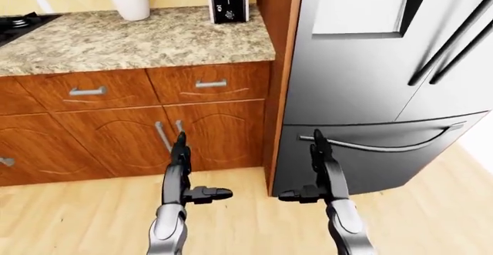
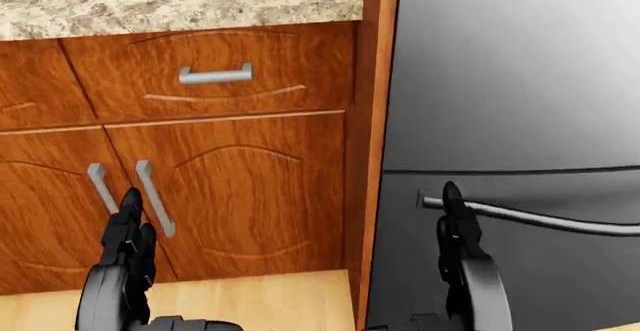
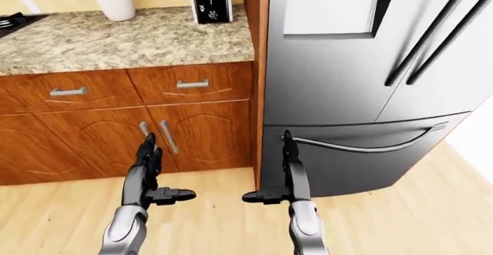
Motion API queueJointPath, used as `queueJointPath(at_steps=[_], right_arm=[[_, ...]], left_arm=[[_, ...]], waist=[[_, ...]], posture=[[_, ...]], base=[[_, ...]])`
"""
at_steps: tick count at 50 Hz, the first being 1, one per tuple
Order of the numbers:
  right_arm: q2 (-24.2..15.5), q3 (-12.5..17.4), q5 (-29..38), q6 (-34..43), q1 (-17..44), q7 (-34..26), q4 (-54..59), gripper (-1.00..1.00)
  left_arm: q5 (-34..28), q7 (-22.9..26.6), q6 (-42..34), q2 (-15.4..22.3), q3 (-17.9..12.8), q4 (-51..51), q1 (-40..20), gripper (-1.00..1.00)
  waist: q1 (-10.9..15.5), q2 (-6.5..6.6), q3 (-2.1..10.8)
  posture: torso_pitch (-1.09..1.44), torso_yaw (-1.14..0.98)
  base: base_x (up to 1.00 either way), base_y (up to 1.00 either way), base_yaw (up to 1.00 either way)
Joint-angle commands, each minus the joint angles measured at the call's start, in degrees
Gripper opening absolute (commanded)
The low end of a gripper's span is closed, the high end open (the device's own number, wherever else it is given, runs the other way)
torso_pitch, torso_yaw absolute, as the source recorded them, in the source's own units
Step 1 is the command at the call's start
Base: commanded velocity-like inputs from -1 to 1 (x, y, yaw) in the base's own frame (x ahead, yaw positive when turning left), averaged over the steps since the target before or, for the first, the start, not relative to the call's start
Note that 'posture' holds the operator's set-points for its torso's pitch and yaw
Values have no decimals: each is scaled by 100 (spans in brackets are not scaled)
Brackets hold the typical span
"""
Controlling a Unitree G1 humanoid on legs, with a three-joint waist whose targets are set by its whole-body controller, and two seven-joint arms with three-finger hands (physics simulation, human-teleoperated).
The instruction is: Push down the lever of the toaster to turn it on.
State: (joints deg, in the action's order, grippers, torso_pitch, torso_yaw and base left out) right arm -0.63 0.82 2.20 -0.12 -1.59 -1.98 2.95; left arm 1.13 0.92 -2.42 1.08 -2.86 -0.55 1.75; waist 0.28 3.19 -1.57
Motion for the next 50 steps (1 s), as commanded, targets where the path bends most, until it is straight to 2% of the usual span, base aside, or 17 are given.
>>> queueJointPath(at_steps=[1,8,11,12,16,20,22,24,25,27,29,31,40,42,46,47,50], right_arm=[[-69,130,-16,-198,108,24,-263,100],[-59,132,-60,-173,112,21,-264,100],[-68,132,-43,-186,119,22,-250,100],[-63,123,-39,-140,105,23,-317,100],[-60,117,-32,-123,97,25,-341,100],[-67,134,-39,-196,111,21,-252,100],[-66,132,-42,-150,103,20,-313,100],[-60,123,-34,-129,91,26,-344,100],[-65,133,-39,-170,103,22,-292,100],[-65,138,-39,-174,104,29,-286,100],[-65,156,-60,-161,108,39,-310,100],[-63,196,-111,-108,120,79,-405,100],[-65,173,-134,-223,128,66,-283,100],[-65,203,-176,-191,125,84,-318,100],[-85,241,-113,-216,159,179,-235,100],[-81,240,-118,-130,140,193,-343,100],[-78,240,-134,-161,149,197,-304,100]], left_arm=[[11,24,200,-27,86,222,-132,100],[16,7,190,-28,83,224,-145,100],[13,8,164,-28,88,260,-130,100],[12,4,145,-27,87,267,-144,100],[14,14,231,-23,78,175,-149,100],[13,12,185,-25,84,241,-129,100],[12,15,205,-25,83,218,-132,100],[15,15,206,-25,80,216,-134,100],[15,17,231,-23,76,183,-142,100],[13,7,173,-26,82,240,-144,100],[13,8,177,-26,84,235,-146,100],[10,2,138,-28,89,288,-133,100],[13,2,174,-26,80,235,-149,100],[8,-3,164,-27,84,238,-155,100],[7,-5,161,-31,89,264,-133,100],[15,6,258,-22,70,136,-166,100],[-2,-14,105,-32,101,339,-125,100]], waist=[[-20,-33,75],[-47,-459,10],[-73,-839,84],[-130,-595,47],[-118,-646,119],[-118,-395,24],[-126,-163,16],[-93,306,143],[-49,74,107],[-26,35,59],[58,-118,107],[152,-19,90],[27,-422,19],[38,-427,-57],[134,-680,42],[56,-509,6],[1,-445,97]], posture=[[0,0],[0,0],[0,0],[0,0],[0,0],[0,0],[0,0],[0,0],[0,0],[0,0],[0,0],[0,0],[0,0],[0,0],[0,0],[0,0],[0,0]], base=[[0,32,0],[0,32,0],[0,32,0],[0,31,0],[0,32,0],[0,32,0],[0,32,0],[0,32,0],[0,32,0],[0,32,0],[0,16,21],[0,0,80],[0,0,89],[0,0,0],[0,0,0],[0,0,0],[0,0,0]])
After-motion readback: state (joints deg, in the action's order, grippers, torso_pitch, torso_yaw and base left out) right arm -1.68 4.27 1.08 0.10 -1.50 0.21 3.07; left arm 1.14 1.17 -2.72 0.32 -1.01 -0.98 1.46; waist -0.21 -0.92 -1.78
